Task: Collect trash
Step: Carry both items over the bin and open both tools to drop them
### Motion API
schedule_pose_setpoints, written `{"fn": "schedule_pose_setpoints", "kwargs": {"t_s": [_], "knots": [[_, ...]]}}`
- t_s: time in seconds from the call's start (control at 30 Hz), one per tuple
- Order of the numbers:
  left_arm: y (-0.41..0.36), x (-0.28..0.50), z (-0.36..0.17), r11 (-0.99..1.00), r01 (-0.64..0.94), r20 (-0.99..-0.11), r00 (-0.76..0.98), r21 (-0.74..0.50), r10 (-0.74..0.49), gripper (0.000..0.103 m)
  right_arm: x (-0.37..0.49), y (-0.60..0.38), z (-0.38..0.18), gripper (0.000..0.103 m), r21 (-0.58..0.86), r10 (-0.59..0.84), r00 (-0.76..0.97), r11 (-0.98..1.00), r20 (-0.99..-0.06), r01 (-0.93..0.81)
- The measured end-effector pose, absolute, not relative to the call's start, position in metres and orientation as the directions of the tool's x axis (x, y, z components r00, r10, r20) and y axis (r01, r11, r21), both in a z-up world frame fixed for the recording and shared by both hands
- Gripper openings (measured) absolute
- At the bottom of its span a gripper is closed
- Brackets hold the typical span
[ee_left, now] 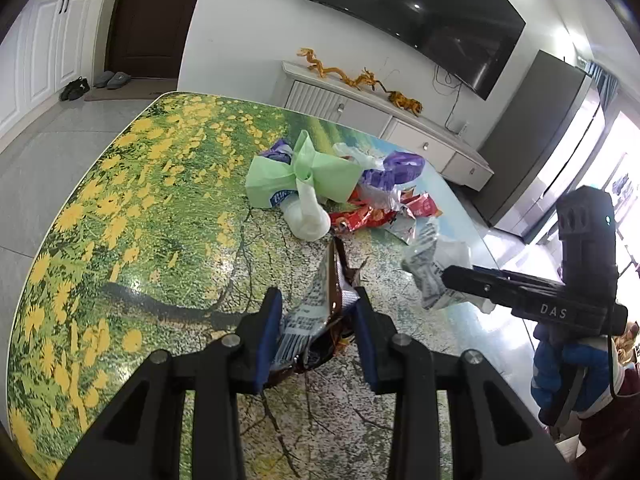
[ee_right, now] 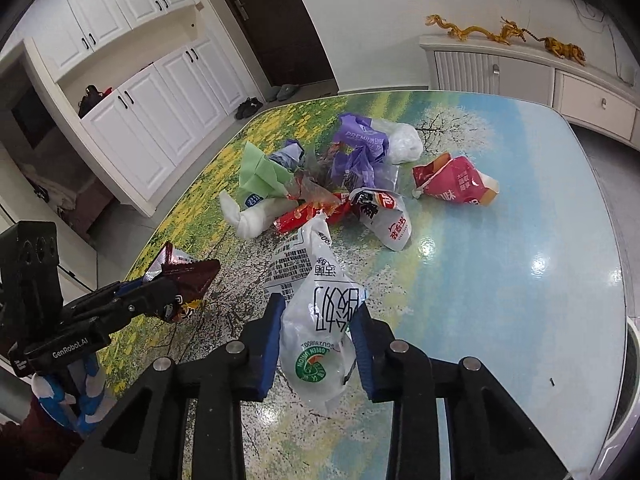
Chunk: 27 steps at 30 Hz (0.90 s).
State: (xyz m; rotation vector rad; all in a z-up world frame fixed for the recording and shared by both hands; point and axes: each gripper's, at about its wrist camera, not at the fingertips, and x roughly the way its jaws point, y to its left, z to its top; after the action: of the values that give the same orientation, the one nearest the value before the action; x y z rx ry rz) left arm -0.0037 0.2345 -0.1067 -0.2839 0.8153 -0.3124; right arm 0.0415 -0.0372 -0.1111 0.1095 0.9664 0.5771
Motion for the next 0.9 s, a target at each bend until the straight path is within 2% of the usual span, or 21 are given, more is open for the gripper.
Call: {"fn": "schedule_pose_setpoints", "kwargs": {"t_s": [0.17,0.53,0.9], "knots": [[0.228,-0.008,-0.104,0.915,0.142,-0.665,0.646,-0.379,-0.375,0.033,0.03,-0.06,-0.1,0.023,0.344,0.515,0.473,0.848,-0.715,-0.403],[0.204,-0.006,-0.081,0.915,0.147,-0.661,0.649,-0.376,-0.376,0.033,0.014,-0.122,-0.095,0.022,0.417,0.524,0.548,0.851,-0.652,-0.318],[0.126,0.018,-0.055,0.908,0.267,-0.672,0.611,-0.323,-0.418,0.033,-0.016,-0.221,-0.078,0.022,0.414,0.404,0.698,0.895,-0.591,-0.167]]}}
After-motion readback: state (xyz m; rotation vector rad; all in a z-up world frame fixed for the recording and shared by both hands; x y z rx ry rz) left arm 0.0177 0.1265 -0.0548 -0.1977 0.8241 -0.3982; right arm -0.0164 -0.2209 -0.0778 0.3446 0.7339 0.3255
